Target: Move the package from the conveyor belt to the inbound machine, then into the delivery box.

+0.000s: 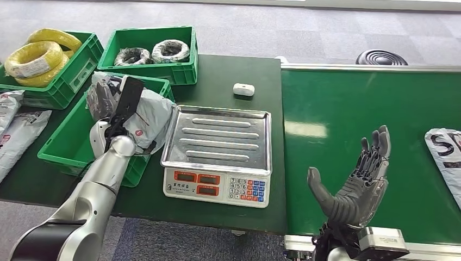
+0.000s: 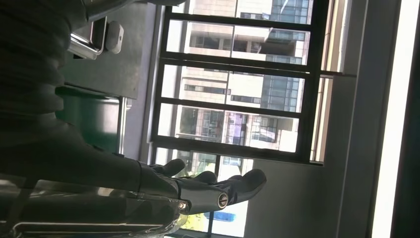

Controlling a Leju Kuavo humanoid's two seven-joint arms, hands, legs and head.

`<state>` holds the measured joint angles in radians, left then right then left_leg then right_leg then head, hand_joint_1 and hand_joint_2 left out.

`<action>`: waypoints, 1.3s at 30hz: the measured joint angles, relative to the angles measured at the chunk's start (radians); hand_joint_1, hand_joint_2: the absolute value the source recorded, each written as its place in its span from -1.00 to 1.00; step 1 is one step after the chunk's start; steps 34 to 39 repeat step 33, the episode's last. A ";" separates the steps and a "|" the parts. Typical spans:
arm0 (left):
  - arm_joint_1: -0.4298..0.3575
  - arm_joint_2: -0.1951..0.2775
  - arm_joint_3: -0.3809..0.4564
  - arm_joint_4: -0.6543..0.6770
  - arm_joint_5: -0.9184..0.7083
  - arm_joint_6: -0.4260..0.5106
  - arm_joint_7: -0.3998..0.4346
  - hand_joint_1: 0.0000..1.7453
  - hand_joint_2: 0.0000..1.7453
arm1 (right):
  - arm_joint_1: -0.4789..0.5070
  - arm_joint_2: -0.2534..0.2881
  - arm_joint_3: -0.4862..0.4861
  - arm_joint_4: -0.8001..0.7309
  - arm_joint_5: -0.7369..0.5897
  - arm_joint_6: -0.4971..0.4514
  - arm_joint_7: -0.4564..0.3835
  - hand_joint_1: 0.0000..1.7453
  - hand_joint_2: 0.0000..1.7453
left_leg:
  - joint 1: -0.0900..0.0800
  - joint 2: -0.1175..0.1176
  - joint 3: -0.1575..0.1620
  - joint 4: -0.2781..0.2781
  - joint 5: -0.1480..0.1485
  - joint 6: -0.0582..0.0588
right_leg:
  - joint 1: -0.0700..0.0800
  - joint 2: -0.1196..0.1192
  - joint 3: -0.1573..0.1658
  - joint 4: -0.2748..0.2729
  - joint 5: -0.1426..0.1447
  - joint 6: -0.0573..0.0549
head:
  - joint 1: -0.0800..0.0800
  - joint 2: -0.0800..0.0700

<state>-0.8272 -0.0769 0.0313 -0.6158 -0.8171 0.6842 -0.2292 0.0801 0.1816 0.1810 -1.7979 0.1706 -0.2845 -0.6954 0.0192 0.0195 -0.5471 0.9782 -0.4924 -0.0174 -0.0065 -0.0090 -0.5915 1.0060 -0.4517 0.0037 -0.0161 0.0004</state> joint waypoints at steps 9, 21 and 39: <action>0.065 0.034 0.139 0.031 0.012 0.001 -0.026 -1.00 1.00 | 0.002 0.000 0.022 0.000 0.010 0.032 0.000 -1.00 1.00 | 0.000 -0.001 0.000 0.000 0.000 0.000 | 0.000 0.000 0.000 0.000 0.000 0.000 | 0.000 0.000; 0.155 0.007 0.216 -0.054 0.049 -0.003 -0.123 -1.00 1.00 | -0.014 0.011 0.025 0.015 0.045 0.040 0.000 -1.00 1.00 | 0.000 -0.001 0.000 0.000 0.000 0.000 | 0.000 0.000 0.000 0.000 0.000 0.000 | 0.000 0.000; 0.266 -0.056 0.172 -0.377 0.451 -0.233 -0.248 -1.00 1.00 | -0.036 0.011 0.025 0.074 0.113 -0.051 0.000 -1.00 1.00 | 0.000 -0.001 0.000 0.000 0.000 0.000 | -0.001 0.000 0.000 0.000 0.000 0.000 | 0.000 0.000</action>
